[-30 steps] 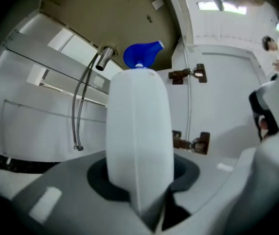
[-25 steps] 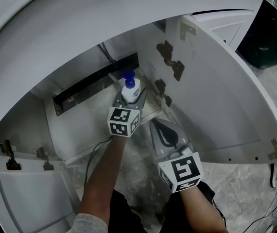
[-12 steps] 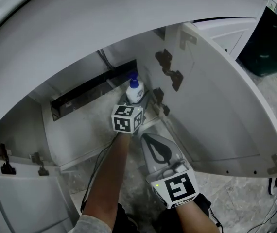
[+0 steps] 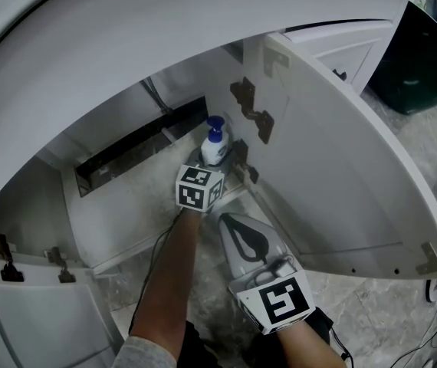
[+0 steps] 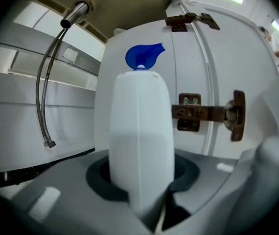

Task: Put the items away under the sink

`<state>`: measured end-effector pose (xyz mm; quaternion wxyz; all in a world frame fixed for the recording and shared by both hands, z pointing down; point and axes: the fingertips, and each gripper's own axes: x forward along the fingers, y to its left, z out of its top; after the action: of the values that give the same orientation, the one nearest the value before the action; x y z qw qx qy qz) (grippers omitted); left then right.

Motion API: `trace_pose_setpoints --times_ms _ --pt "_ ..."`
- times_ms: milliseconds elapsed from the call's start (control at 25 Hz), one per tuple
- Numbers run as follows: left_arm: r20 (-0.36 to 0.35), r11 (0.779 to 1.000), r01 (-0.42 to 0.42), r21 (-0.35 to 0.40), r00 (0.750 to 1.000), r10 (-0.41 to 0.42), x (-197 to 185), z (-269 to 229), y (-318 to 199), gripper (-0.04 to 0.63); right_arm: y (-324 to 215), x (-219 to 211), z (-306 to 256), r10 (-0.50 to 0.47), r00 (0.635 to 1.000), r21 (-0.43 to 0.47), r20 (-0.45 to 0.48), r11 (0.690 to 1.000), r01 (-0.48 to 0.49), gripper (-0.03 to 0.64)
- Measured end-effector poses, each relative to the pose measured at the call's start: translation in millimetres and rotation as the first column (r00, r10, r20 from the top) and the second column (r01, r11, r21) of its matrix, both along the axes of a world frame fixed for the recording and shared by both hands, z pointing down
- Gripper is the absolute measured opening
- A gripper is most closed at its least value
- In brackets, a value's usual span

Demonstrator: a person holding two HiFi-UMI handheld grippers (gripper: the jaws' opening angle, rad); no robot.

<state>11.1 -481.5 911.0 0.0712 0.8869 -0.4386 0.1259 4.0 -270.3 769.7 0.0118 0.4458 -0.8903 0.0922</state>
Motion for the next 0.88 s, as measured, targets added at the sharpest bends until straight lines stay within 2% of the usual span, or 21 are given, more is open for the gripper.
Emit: trace_pose_setpoints --times_ms 120,240,320,520,720,880 --pt "-0.038 1.000 0.002 0.013 0.999 -0.002 -2.2 -4.2 -1.1 0.169 1.4 -3.6 -1.1 -0.014 1.000 0.027 -0.020 1.000 0.015 0.000" --pt "-0.085 0.999 0.006 0.045 0.996 -0.002 -3.7 -16.0 -3.1 0.181 0.1 -2.7 1.5 -0.009 1.000 0.015 -0.017 1.000 0.009 0.000" --pt "-0.086 0.999 -0.001 0.050 0.996 0.005 -3.7 -19.0 -1.1 0.188 -1.5 -2.9 3.9 -0.004 1.000 -0.003 -0.005 1.000 0.004 0.000" --pt "-0.098 0.999 -0.018 0.049 0.995 0.022 -6.1 -20.7 7.9 0.303 -3.6 -7.3 6.4 -0.013 1.000 -0.006 -0.003 1.000 0.013 0.000" --pt "-0.091 0.997 -0.053 0.054 0.994 0.058 -4.4 -22.2 20.2 0.347 -7.3 -15.1 10.6 -0.025 1.000 -0.013 -0.005 1.000 0.024 0.000" --pt "-0.086 0.997 -0.044 0.062 0.995 0.050 -6.2 -24.3 24.5 0.367 -7.7 -20.5 17.7 -0.036 0.999 -0.011 -0.039 0.999 0.035 0.000"
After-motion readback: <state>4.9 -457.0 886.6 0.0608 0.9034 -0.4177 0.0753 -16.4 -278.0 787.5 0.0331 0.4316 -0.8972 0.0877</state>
